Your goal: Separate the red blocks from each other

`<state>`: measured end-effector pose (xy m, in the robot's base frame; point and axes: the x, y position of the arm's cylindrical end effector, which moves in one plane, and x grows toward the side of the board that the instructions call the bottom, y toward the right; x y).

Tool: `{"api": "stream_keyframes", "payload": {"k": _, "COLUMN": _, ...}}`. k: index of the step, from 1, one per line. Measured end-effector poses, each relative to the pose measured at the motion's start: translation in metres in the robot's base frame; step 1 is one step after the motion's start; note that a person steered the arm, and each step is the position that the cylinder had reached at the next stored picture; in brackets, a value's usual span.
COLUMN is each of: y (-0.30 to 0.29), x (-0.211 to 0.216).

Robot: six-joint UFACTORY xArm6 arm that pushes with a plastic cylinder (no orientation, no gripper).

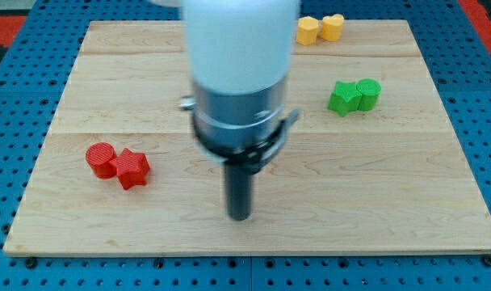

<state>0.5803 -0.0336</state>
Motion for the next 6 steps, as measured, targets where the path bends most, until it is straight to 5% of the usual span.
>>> {"api": "stream_keyframes", "payload": {"k": 2, "y": -0.142, "x": -0.030}}
{"api": "stream_keyframes", "payload": {"k": 3, "y": -0.087, "x": -0.077}}
{"api": "stream_keyframes", "payload": {"k": 4, "y": 0.032, "x": -0.110}}
{"api": "stream_keyframes", "payload": {"k": 6, "y": -0.012, "x": -0.067}}
